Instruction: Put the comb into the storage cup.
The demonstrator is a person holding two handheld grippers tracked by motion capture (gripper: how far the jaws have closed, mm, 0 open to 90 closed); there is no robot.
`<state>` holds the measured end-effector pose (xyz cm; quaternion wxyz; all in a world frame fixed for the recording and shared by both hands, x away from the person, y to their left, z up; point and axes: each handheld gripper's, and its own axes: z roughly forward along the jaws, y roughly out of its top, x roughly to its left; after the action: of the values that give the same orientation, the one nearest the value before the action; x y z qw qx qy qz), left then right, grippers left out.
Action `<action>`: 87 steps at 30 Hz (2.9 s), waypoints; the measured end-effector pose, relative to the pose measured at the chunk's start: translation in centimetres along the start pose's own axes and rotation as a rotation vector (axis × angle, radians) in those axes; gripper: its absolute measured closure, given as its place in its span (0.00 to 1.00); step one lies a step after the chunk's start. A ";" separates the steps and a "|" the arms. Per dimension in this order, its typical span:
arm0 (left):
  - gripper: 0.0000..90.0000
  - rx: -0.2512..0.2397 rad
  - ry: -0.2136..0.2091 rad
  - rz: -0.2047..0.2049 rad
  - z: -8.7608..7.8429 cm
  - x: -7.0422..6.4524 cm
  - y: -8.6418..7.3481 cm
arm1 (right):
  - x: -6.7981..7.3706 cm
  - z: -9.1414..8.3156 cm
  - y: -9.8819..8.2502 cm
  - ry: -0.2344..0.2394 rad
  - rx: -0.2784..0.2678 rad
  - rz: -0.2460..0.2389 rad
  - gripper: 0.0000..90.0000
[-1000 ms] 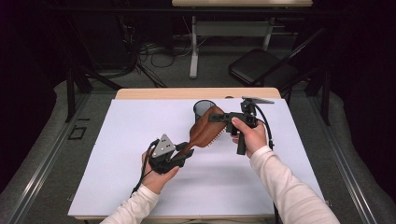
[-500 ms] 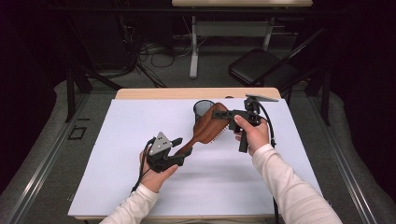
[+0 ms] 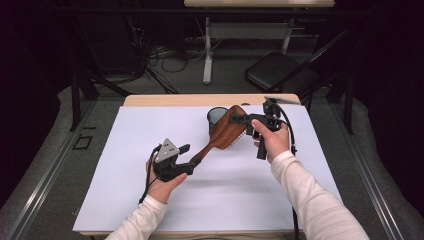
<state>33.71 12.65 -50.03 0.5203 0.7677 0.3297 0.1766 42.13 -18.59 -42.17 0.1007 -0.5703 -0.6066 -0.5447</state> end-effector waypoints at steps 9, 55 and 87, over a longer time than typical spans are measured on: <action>0.42 0.021 0.027 0.010 0.5 0.5 -0.4 | 0.4 -0.5 0.5 -0.009 -0.009 -0.018 0.56; 0.18 -0.013 0.103 -0.135 -1.5 4.2 -0.2 | 1.8 -2.4 3.4 -0.107 -0.072 -0.092 0.56; 0.18 0.002 0.111 -0.144 -1.5 4.4 -0.3 | 4.3 -3.9 7.9 -0.204 -0.154 -0.137 0.56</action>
<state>35.88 16.83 -50.05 0.5118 0.7317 0.4124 0.1806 45.11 -21.07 -33.14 -0.0428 -0.5860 -0.6074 -0.5347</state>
